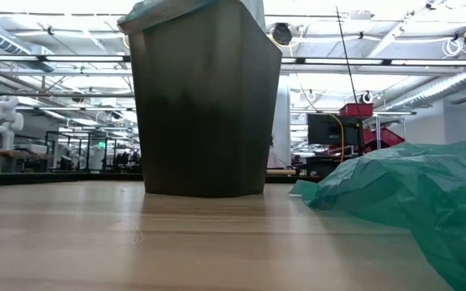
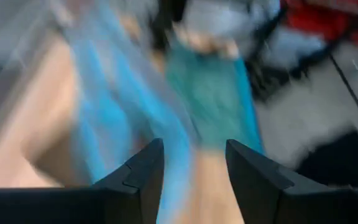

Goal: Place trash/remove bag and relplace
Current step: Remove the light blue trash bag from the black trash bin

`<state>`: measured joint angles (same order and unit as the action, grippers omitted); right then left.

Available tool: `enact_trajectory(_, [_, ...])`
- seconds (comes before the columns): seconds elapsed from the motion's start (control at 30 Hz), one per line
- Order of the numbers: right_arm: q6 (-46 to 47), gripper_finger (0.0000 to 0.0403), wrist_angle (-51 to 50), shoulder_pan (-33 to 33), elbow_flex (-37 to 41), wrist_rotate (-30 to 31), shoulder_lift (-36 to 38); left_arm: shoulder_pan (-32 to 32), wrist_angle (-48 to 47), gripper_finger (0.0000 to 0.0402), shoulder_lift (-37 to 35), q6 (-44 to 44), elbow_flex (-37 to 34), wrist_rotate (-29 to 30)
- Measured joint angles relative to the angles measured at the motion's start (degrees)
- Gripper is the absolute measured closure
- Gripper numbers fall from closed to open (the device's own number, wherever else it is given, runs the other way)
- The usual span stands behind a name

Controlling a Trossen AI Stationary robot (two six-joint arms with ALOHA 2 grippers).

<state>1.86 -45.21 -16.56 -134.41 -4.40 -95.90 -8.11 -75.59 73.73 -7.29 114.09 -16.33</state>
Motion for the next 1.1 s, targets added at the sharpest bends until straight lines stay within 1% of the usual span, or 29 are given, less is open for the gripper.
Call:
enact_trajectory(0.1, [-0.3, 0.0147, -0.1, 0.0, 0.0, 0.0, 0.0, 7.1, -12.7, 0.0263, 0.0, -6.8, 0.2, 0.6])
enact_trajectory(0.13, [-0.5, 0.0147, -0.1, 0.0, 0.0, 0.0, 0.0, 9.5, -15.1, 0.0273, 0.2, -8.8, -0.1, 1.2])
enact_trajectory(0.2, [-0.9, 0.0147, -0.1, -0.3, 0.0, -0.1, 0.0, 14.0, -13.8, 0.0291, 0.7, -11.4, -1.4, 2.2])
enact_trajectory(0.27, [-1.0, 0.0147, -0.1, -0.5, 0.0, 0.0, 0.0, 18.0, -13.5, 0.0308, 1.4, -11.9, -1.6, 4.7])
enact_trajectory(0.43, [-1.1, 0.0147, -0.1, -1.1, 0.0, -0.1, 0.0, 24.2, -14.4, 0.0335, 4.6, -8.7, -2.9, 14.6])
enact_trajectory(0.57, [-1.1, 0.0147, -0.4, -1.1, 0.0, -0.1, 0.0, 26.3, -14.3, 0.0338, 6.7, -5.7, -5.9, 25.2])
enact_trajectory(0.63, [-1.1, 0.0147, -0.5, -1.1, 0.0, -0.1, 0.0, 26.7, -14.4, 0.0338, 6.9, -5.7, -7.9, 29.6])
enact_trajectory(0.7, [-1.1, 0.0147, -0.6, -1.1, 0.0, -0.2, 0.0, 27.0, -14.4, 0.0338, 6.9, -5.8, -10.2, 31.4])
enact_trajectory(0.8, [-1.1, 0.0147, -1.0, -1.1, 0.0, -0.3, 0.0, 27.1, -13.9, 0.0338, 6.9, -6.9, -14.0, 31.6])
enact_trajectory(0.97, [-3.7, 0.0147, -1.8, -1.1, 0.0, -0.4, 0.0, 28.6, -6.2, 0.0338, 7.1, -9.0, -19.9, 32.1])
enact_trajectory(1.03, [-4.9, 0.0147, -1.8, -1.1, 0.0, -0.4, 0.0, 29.1, -3.1, 0.0338, 7.4, -10.3, -21.5, 34.5])
enact_trajectory(1.1, [-5.9, 0.0147, -1.8, -1.1, 0.0, -0.4, 0.0, 29.4, -3.5, 0.0338, 8.1, -12.1, -22.2, 38.2])
